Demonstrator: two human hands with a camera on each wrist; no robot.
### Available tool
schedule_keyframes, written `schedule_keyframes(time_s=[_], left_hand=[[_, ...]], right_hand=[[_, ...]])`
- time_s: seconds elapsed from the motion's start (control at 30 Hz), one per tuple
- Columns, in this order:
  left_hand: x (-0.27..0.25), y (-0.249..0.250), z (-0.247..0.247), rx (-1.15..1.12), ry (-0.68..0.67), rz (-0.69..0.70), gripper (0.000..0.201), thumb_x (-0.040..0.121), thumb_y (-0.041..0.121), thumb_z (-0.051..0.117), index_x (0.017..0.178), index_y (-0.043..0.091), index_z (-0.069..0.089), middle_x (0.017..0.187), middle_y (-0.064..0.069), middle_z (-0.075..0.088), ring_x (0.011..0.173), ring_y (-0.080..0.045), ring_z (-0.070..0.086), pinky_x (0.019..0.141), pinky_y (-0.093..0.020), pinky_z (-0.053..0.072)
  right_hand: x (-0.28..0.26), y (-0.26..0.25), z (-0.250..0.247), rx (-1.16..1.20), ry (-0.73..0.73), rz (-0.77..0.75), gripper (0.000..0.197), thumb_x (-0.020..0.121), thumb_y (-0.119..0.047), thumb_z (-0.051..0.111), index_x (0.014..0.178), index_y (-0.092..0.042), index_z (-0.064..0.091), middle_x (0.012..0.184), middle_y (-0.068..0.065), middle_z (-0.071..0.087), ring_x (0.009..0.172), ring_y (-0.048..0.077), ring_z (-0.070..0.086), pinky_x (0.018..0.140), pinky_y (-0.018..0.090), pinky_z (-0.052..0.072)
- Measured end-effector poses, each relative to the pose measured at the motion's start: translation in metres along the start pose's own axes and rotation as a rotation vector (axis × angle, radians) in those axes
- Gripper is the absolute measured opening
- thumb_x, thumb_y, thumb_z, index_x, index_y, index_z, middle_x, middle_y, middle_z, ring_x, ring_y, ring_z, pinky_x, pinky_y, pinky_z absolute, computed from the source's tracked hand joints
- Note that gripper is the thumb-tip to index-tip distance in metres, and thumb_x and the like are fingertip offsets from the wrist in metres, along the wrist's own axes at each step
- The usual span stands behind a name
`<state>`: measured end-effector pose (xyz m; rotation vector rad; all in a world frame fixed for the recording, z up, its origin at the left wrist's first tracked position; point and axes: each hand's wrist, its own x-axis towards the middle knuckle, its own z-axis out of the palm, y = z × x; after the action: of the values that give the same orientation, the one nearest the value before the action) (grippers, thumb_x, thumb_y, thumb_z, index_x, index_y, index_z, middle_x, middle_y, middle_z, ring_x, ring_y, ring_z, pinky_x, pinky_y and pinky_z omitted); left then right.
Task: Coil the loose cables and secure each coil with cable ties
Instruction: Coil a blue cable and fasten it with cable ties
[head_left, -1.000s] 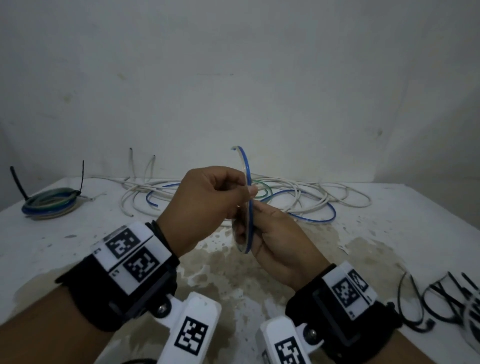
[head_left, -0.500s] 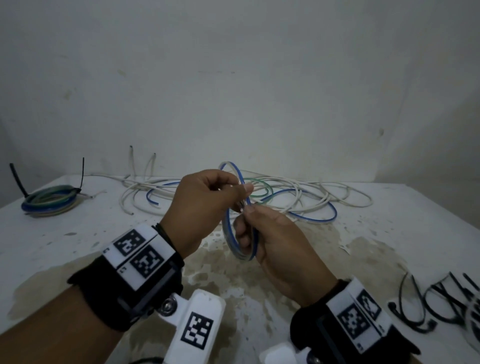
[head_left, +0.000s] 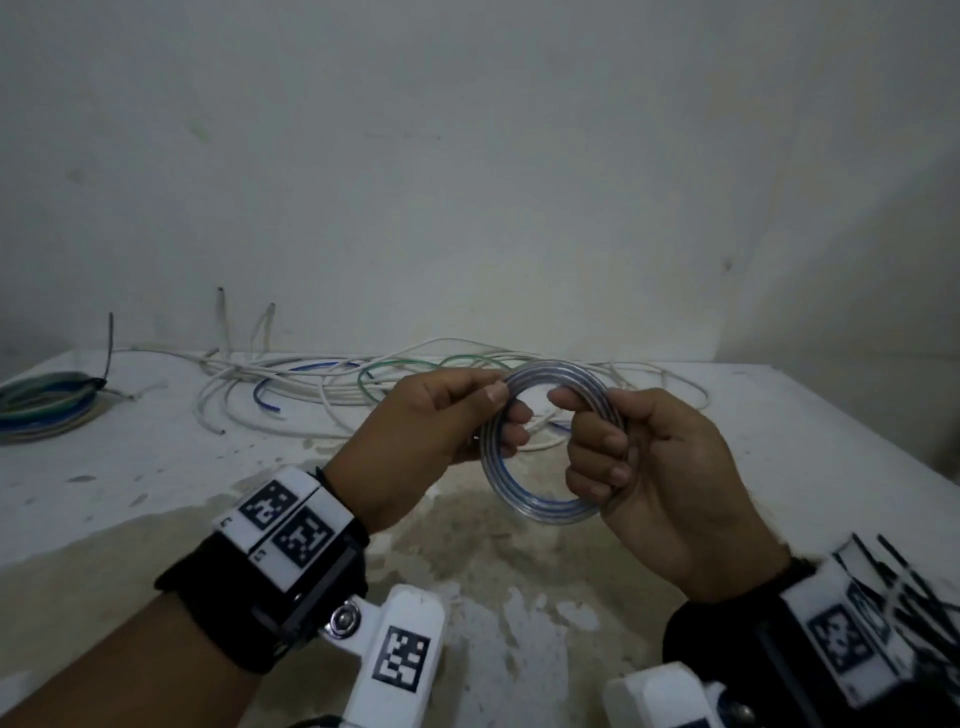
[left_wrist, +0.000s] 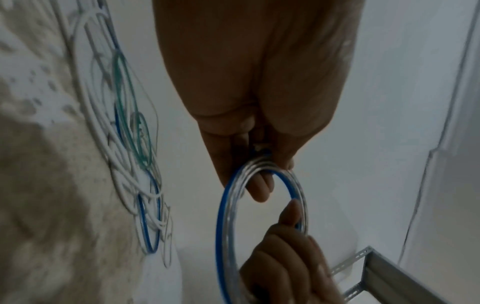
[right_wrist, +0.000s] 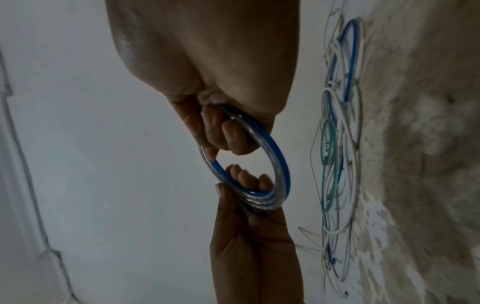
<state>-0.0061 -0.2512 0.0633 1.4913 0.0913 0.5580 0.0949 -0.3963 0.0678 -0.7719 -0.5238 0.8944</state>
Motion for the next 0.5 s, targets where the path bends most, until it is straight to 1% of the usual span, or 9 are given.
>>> schedule_keyframes(time_s=[0.07, 0.13, 0.23, 0.3, 0.33, 0.37, 0.43, 0.47, 0.5], left_hand=[[0.001, -0.004, 0.006, -0.124, -0.07, -0.038, 0.022, 0.083, 0.016, 0.054, 0.096, 0.003, 0.066, 0.079, -0.006, 0.068, 0.064, -0.015, 0.062, 0.064, -0.025, 0.054], [0.002, -0.009, 0.014, -0.209, -0.121, -0.07, 0.024, 0.08, 0.018, 0.054, 0.095, 0.003, 0.067, 0.079, -0.007, 0.069, 0.061, -0.013, 0.061, 0.061, -0.024, 0.054], [0.001, -0.02, 0.026, -0.184, -0.139, -0.068, 0.028, 0.081, 0.023, 0.053, 0.091, 0.0, 0.065, 0.072, -0.007, 0.065, 0.056, -0.013, 0.057, 0.058, -0.025, 0.053], [0.001, -0.028, 0.033, -0.146, -0.111, -0.042, 0.032, 0.083, 0.026, 0.053, 0.088, -0.003, 0.062, 0.065, -0.006, 0.057, 0.052, -0.013, 0.05, 0.057, -0.025, 0.05], [0.001, -0.032, 0.036, -0.154, -0.088, -0.024, 0.031, 0.085, 0.026, 0.052, 0.091, -0.004, 0.061, 0.065, -0.005, 0.053, 0.051, -0.012, 0.046, 0.055, -0.024, 0.048], [0.002, -0.036, 0.037, -0.174, -0.052, -0.013, 0.029, 0.088, 0.022, 0.051, 0.096, -0.004, 0.061, 0.065, -0.003, 0.051, 0.05, -0.01, 0.043, 0.054, -0.023, 0.045], [0.003, -0.044, 0.036, -0.211, 0.032, -0.015, 0.022, 0.095, 0.012, 0.047, 0.103, 0.0, 0.064, 0.065, -0.002, 0.049, 0.049, -0.008, 0.037, 0.05, -0.021, 0.04], [0.003, -0.048, 0.034, -0.209, 0.064, -0.021, 0.022, 0.096, 0.009, 0.045, 0.104, 0.003, 0.065, 0.064, -0.002, 0.049, 0.049, -0.008, 0.036, 0.049, -0.021, 0.038], [0.003, -0.051, 0.032, -0.187, 0.079, -0.024, 0.023, 0.096, 0.008, 0.045, 0.105, 0.005, 0.067, 0.064, -0.001, 0.049, 0.049, -0.009, 0.035, 0.049, -0.021, 0.036]], right_hand=[[-0.006, -0.002, -0.008, 0.071, -0.002, 0.013, 0.031, 0.07, -0.023, 0.051, 0.081, 0.001, 0.068, 0.048, -0.005, 0.031, 0.035, 0.008, 0.026, 0.036, 0.021, 0.028], [-0.011, -0.003, -0.015, 0.114, 0.013, 0.015, 0.03, 0.067, -0.022, 0.051, 0.075, 0.0, 0.07, 0.047, -0.005, 0.03, 0.034, 0.007, 0.026, 0.035, 0.021, 0.028], [-0.016, -0.002, -0.025, 0.138, 0.096, -0.011, 0.036, 0.078, -0.021, 0.04, 0.073, 0.0, 0.069, 0.046, -0.005, 0.029, 0.033, 0.007, 0.025, 0.034, 0.021, 0.027], [-0.017, 0.001, -0.029, 0.125, 0.152, -0.026, 0.038, 0.083, -0.021, 0.036, 0.078, 0.001, 0.067, 0.047, -0.004, 0.03, 0.034, 0.008, 0.026, 0.036, 0.022, 0.03], [-0.018, 0.002, -0.03, 0.098, 0.173, -0.024, 0.037, 0.083, -0.021, 0.036, 0.081, 0.001, 0.065, 0.047, -0.003, 0.032, 0.035, 0.009, 0.027, 0.039, 0.024, 0.034], [-0.018, 0.004, -0.031, 0.049, 0.192, -0.016, 0.034, 0.083, -0.021, 0.038, 0.084, 0.001, 0.064, 0.048, -0.001, 0.035, 0.037, 0.011, 0.031, 0.043, 0.026, 0.038], [-0.016, 0.005, -0.032, -0.137, 0.253, -0.003, 0.027, 0.086, -0.017, 0.042, 0.093, -0.001, 0.063, 0.057, 0.008, 0.052, 0.045, 0.017, 0.046, 0.055, 0.032, 0.046], [-0.014, 0.004, -0.032, -0.278, 0.296, -0.009, 0.024, 0.089, -0.014, 0.044, 0.1, -0.005, 0.063, 0.069, 0.012, 0.062, 0.055, 0.02, 0.056, 0.06, 0.033, 0.048], [-0.013, 0.002, -0.032, -0.449, 0.343, -0.031, 0.023, 0.092, -0.014, 0.047, 0.106, -0.015, 0.065, 0.085, 0.013, 0.068, 0.069, 0.021, 0.064, 0.065, 0.032, 0.049]])
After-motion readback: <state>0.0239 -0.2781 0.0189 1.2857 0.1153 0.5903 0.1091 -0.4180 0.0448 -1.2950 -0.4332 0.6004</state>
